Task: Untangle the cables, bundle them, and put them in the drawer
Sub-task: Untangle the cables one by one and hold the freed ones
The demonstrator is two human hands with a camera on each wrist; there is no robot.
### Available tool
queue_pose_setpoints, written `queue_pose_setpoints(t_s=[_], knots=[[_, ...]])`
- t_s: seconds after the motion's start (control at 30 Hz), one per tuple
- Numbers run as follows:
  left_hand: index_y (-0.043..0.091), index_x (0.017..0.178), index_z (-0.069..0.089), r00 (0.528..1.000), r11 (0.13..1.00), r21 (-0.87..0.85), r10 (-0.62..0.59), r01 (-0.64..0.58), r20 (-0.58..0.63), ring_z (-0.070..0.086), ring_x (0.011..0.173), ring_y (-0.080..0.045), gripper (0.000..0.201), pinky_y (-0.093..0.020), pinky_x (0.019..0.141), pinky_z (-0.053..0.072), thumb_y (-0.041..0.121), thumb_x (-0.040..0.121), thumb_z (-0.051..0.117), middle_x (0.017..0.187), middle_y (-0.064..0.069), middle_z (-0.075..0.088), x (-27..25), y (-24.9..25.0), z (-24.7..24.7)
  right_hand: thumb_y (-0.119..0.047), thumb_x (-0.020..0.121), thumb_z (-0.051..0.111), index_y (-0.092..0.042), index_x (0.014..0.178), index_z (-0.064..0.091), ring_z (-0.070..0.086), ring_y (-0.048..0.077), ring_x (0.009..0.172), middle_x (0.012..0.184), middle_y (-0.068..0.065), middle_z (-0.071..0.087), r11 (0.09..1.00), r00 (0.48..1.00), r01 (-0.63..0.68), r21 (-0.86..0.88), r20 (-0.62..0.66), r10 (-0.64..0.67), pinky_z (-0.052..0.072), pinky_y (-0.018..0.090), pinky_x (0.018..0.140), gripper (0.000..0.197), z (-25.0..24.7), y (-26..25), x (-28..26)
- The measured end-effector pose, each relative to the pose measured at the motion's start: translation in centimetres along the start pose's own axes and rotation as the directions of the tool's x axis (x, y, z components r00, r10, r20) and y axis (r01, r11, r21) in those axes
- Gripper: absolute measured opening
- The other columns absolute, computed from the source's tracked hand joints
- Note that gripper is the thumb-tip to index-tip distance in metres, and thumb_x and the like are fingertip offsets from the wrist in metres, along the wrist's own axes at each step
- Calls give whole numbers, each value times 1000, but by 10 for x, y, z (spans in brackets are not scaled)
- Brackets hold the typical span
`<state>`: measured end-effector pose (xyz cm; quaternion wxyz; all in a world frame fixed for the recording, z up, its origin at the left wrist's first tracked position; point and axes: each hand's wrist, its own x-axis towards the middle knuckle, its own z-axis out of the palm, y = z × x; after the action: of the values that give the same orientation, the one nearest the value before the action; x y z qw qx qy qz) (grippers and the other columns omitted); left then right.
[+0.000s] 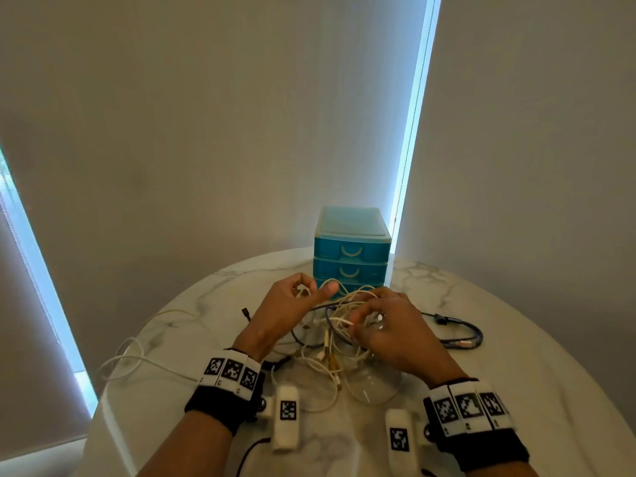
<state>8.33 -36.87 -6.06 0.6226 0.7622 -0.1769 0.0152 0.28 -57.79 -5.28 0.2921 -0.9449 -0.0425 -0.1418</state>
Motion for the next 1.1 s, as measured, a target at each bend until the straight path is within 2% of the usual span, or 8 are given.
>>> queue_pose_setpoints(t_s=[0.13,0.27,0.4,0.5,0.67,0.77,0.97,1.1], knots=[[19,98,76,988,995,97,15,-31,156,65,71,5,31,-10,66,48,43,83,90,82,12,77,-6,-2,2,-35,88,86,-36,88,78,53,4,126,132,-16,56,980,982,4,201,-187,34,47,28,106,8,4,5,-2],[25,99,80,992,996,78,39,-49,119,71,87,-18,23,-21,79,51,39,84,90,102,0,80,-4,1,-3,-20,89,86,-29,89,76,56,-2,117,126,-11,57,952,910,50,301,-406,81,43,1,84,13,4,7,-1],[38,95,80,995,971,220,83,-92,50,59,66,-9,19,-28,71,49,20,89,81,84,-7,77,0,-2,-7,-14,96,76,-26,92,69,60,-6,101,110,-10,62,912,821,82,401,-546,167,44,6,82,14,4,6,2],[39,97,82,996,985,149,88,-89,19,64,72,-8,29,-20,74,53,11,93,75,96,8,81,-4,4,-12,-16,99,74,-27,95,67,59,-15,93,105,-9,66,850,769,99,517,-582,264,46,5,79,14,-4,10,1],[33,116,82,986,988,-102,127,-117,104,73,94,0,19,-12,77,55,36,99,73,110,11,82,-14,32,1,-31,88,84,-31,93,81,66,3,110,116,-8,69,761,833,176,624,-507,223,56,26,91,6,0,5,1],[31,117,81,987,982,-123,150,-142,61,75,100,3,30,-12,80,57,48,94,71,107,17,81,-16,37,10,-44,79,83,-34,94,84,63,2,117,118,-17,66,773,885,182,608,-444,141,54,14,89,17,5,-2,1],[19,97,81,969,961,-195,159,-196,-190,53,51,2,38,-12,53,41,45,106,56,57,17,59,-10,29,6,-57,73,92,-51,102,81,54,-3,125,128,-29,59,911,977,114,396,-209,-32,48,19,101,32,9,5,3],[18,80,71,973,847,-511,29,-146,-230,23,47,-7,49,-25,46,19,53,107,49,58,4,31,-3,23,-14,-74,63,88,-53,107,79,52,1,128,136,-22,52,949,996,-22,314,-77,49,42,12,96,50,-6,17,1]])
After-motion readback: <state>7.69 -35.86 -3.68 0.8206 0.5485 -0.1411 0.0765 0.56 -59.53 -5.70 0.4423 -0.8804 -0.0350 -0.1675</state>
